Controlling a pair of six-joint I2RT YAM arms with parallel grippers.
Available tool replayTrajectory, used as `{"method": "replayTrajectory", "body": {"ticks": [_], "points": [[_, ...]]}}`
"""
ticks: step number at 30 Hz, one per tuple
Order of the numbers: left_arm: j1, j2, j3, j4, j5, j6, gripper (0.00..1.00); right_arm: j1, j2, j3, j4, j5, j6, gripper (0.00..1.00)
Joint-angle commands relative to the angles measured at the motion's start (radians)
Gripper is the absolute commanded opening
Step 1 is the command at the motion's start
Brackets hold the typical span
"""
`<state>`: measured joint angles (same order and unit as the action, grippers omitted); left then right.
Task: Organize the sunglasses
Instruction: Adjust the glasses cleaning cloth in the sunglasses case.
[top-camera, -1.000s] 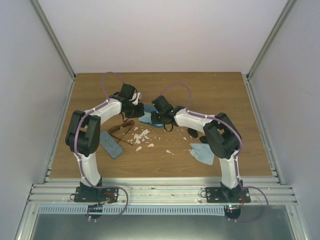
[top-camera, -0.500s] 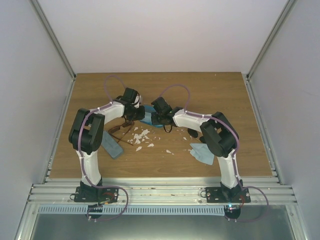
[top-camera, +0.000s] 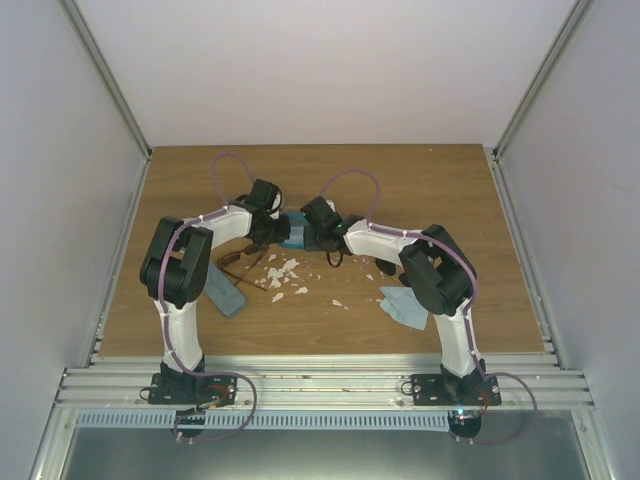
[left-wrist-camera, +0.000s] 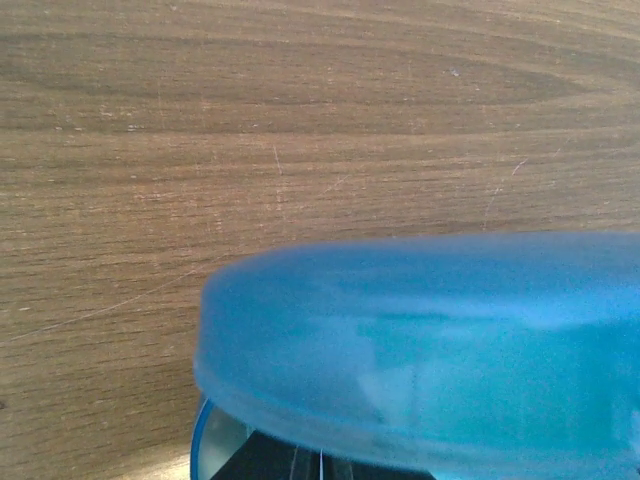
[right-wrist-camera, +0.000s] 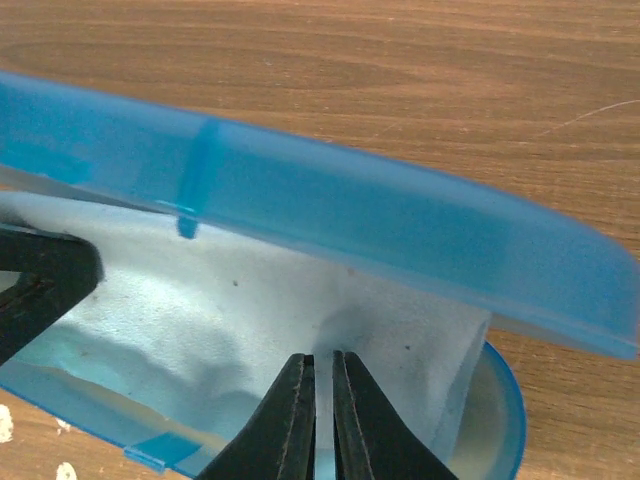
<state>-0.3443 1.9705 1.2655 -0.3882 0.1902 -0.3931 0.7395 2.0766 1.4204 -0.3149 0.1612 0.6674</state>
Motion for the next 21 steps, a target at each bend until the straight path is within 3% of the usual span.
{"method": "replayTrajectory", "body": {"ticks": [1,21], "points": [[-0.011,0.000,-0.004,0.021,-0.034,0.000,0.05,0.004,0.023,-0.003,-0.024,0.070,0.027,0.09],[-0.020,-0.032,-0.034,0.019,-0.041,-0.015,0.05,0.001,0.032,-0.010,-0.055,0.148,0.050,0.06]]}}
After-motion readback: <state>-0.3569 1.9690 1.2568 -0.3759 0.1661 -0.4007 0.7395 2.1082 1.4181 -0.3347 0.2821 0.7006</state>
